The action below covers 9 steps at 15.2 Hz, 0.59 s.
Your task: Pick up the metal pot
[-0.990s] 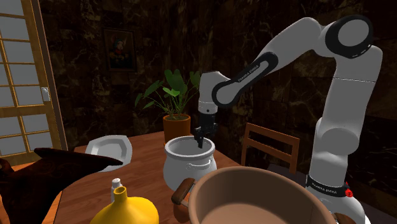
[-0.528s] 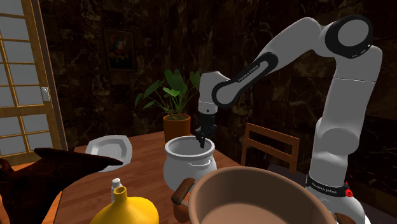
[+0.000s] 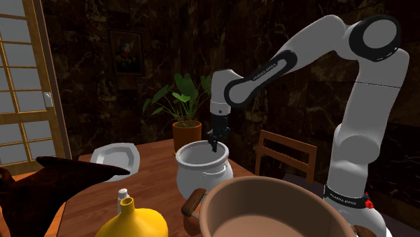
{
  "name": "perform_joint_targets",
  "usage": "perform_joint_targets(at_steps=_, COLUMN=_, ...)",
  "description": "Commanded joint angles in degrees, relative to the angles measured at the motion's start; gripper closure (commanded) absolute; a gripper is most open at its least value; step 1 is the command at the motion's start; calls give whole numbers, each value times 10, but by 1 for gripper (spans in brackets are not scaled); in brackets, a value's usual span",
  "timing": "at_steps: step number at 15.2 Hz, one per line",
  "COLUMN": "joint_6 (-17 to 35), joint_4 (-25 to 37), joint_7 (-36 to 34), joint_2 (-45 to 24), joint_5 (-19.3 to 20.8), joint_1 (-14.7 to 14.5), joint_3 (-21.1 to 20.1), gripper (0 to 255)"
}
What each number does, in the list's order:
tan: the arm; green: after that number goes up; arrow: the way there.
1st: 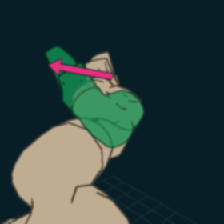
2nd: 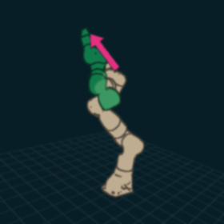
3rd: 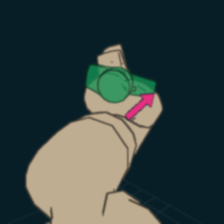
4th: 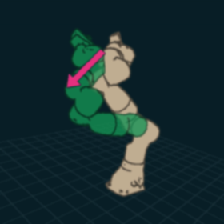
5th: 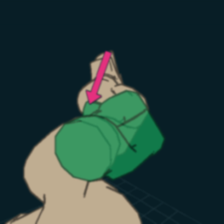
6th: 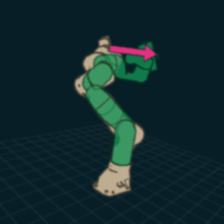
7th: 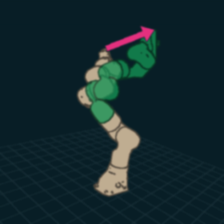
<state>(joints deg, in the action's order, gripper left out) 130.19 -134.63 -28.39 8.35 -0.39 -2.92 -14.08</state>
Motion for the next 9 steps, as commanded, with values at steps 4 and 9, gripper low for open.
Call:
perform_joint_targets(at_steps=4, joint_6=-40, joint_4=24, joint_7=5, joint_2=20, joint_5=-5, joint_1=0, joint_3=2, gripper=255)
perform_joint_targets(at_steps=9, joint_6=-80, joint_4=49, joint_7=8, joint_2=35, joint_5=-9, joint_1=-1, joint_3=4, gripper=255)
